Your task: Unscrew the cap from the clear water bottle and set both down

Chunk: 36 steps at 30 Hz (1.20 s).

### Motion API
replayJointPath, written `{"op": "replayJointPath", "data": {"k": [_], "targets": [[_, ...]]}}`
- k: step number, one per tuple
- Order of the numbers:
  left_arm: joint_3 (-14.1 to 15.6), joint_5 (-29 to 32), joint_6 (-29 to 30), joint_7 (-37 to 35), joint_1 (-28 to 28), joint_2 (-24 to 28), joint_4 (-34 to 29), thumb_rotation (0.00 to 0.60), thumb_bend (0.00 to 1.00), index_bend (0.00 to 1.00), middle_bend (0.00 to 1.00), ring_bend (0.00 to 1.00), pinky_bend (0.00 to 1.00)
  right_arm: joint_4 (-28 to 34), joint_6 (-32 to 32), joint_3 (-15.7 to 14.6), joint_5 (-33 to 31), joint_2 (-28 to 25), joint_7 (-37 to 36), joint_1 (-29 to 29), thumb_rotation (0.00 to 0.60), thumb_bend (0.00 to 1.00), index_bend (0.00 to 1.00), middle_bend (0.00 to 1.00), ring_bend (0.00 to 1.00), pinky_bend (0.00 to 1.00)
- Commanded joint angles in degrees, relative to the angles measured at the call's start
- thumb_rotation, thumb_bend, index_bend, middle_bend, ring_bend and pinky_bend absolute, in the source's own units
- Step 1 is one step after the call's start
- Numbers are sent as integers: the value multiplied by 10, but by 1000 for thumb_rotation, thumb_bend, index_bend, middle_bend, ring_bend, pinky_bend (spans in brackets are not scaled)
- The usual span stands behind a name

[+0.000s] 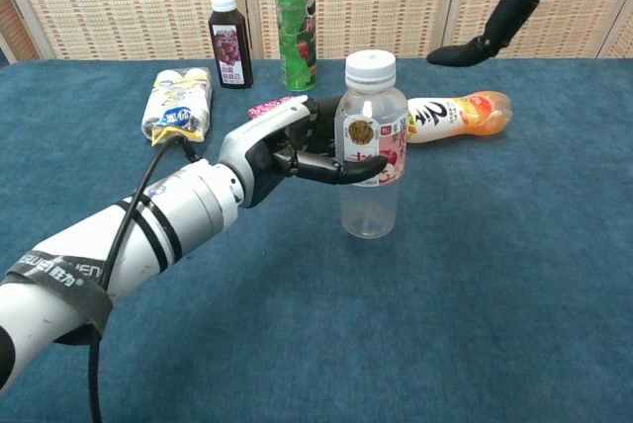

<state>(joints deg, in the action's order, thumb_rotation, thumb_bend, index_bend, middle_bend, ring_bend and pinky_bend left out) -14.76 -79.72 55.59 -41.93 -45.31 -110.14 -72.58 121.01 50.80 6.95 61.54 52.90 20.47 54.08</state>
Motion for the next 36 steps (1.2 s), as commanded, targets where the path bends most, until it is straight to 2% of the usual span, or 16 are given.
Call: {"op": "replayJointPath", "data": {"k": [1,2,5,9,12,17,20,24,28,36], "targets": [[-1,2,4,7,2,5,-7,600,366,428,464,217,211,-1,-20,-6,18,-4,-55,-23,547,296,0,0,0,0],[-1,3,5,10,3,6,-9,600,367,427,464,217,211,-3,-30,-6,24,-5,-82,-28,515,311,0,0,0,0],[-3,10,5,20,5,10,-15,600,366,428,464,218,211,-16,-69,0,50,-13,-181,-42,472,392,5,0,0,0],[-5,18,2,31,4,10,-19,600,365,428,464,217,212,-46,-86,12,105,-17,-255,-53,471,403,78,0,0,0],[-4,21,-1,38,3,7,-19,600,365,428,465,217,211,-56,-91,21,123,-21,-265,-49,477,403,186,0,0,0],[-4,22,-2,46,0,0,-18,600,365,427,464,217,211,-54,-105,30,105,-33,-222,-31,479,403,338,0,0,0],[-5,23,-3,52,-1,-2,-18,600,365,428,464,218,211,-48,-109,29,77,-35,-176,-20,480,403,374,0,0,0],[-3,22,-2,59,-1,-4,-21,600,367,428,465,217,211,-33,-98,26,35,-32,-113,-8,480,403,374,0,0,0],[-3,21,0,63,-1,-2,-26,600,366,428,464,217,211,-22,-80,20,-6,-31,-55,1,479,403,326,0,0,0],[-4,25,-2,70,1,4,-37,600,367,428,464,218,211,-1,-67,16,-48,-26,-13,13,479,402,303,0,0,0]]}}
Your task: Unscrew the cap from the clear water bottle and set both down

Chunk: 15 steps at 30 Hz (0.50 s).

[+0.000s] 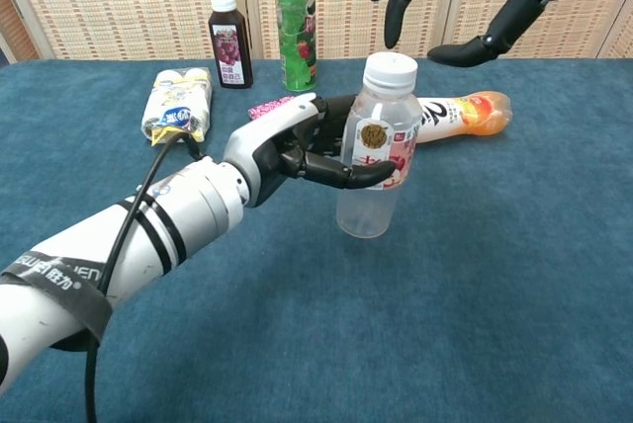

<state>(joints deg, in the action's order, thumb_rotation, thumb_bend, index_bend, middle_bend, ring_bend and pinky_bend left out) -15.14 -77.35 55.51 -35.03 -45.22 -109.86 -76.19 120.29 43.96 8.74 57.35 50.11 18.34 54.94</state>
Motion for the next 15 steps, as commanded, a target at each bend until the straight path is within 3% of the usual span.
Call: {"op": "replayJointPath", "data": {"k": [1,15], "targets": [[-1,2,-1,2,0,1,-2,600,368,428,464,218,211,8,2,-3,-7,3,11,6,479,401,306,0,0,0],[-2,3,-5,2,-1,2,-3,600,366,428,465,218,212,29,15,-8,-16,6,42,14,478,382,409,0,0,0]]}}
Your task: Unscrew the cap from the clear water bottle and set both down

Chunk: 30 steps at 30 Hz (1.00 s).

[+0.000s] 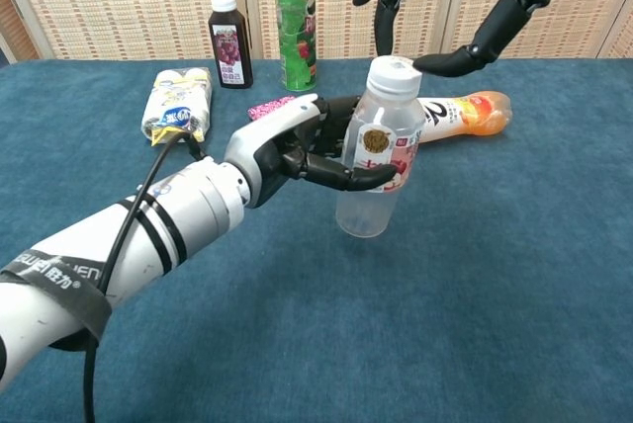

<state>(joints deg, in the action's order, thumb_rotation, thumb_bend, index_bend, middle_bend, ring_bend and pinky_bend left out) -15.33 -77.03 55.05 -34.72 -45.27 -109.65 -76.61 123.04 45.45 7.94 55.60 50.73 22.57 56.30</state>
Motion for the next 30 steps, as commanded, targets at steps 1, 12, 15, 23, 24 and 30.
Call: {"op": "replayJointPath", "data": {"k": [1,12,15,23,24,30], "targets": [[0,0,-1,-1,-1,-1,3,600,366,428,465,218,211,2,-1,0,2,-1,-1,0,477,382,414,0,0,0],[-4,-3,-7,-19,-6,-2,13,600,375,443,490,242,241,13,-7,1,4,-1,8,11,474,381,446,0,0,0],[-4,-4,-11,-30,-6,-1,14,600,386,467,527,278,282,15,-5,0,4,0,12,12,475,381,452,0,0,0],[-4,-8,-15,-51,-9,1,16,600,554,607,697,447,451,17,-2,-3,0,4,23,16,472,381,458,0,0,0],[-8,-5,-12,-56,-7,-1,19,600,594,630,722,471,476,17,-1,-3,0,3,24,17,471,381,459,0,0,0],[-9,10,-27,-44,-11,-1,22,600,751,713,806,551,560,18,0,-5,1,3,27,18,471,382,469,0,0,0]]}}
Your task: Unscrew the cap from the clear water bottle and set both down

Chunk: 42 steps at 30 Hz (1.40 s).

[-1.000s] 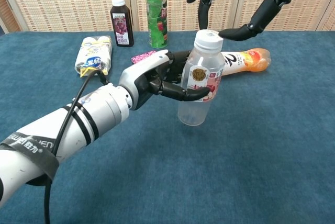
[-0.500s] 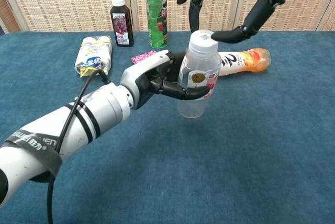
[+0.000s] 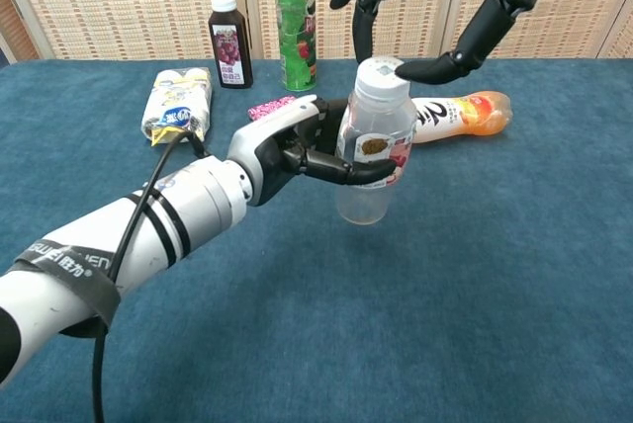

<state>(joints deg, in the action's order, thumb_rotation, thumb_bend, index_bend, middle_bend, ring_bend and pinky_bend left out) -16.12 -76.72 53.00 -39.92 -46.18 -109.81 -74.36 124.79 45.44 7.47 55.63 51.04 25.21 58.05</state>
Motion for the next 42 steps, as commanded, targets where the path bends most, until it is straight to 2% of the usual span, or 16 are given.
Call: {"op": "replayJointPath", "data": {"k": [1,15,21,24,29,42], "targets": [[-1,10,-9,13,-3,2,-1,600,760,716,810,556,565,0,1,-1,1,0,0,0,471,382,470,0,0,0],[-11,46,-73,8,-12,32,-35,600,793,733,824,569,581,13,-1,-5,29,-8,-4,-7,474,381,472,0,0,0],[-7,38,-64,11,-9,32,-35,600,787,735,826,570,581,3,13,3,31,-10,-23,-17,473,381,361,0,0,0],[-7,36,-61,14,-8,33,-36,600,784,735,825,570,581,-4,16,1,32,-10,-22,-21,471,381,265,0,0,0],[-5,37,-63,17,-8,33,-35,600,778,735,825,570,581,-12,16,-3,29,-8,-18,-25,470,381,226,0,0,0],[-13,46,-77,4,-10,41,-41,600,770,735,825,570,581,-9,7,-15,25,-7,2,-24,470,381,330,0,0,0]]}}
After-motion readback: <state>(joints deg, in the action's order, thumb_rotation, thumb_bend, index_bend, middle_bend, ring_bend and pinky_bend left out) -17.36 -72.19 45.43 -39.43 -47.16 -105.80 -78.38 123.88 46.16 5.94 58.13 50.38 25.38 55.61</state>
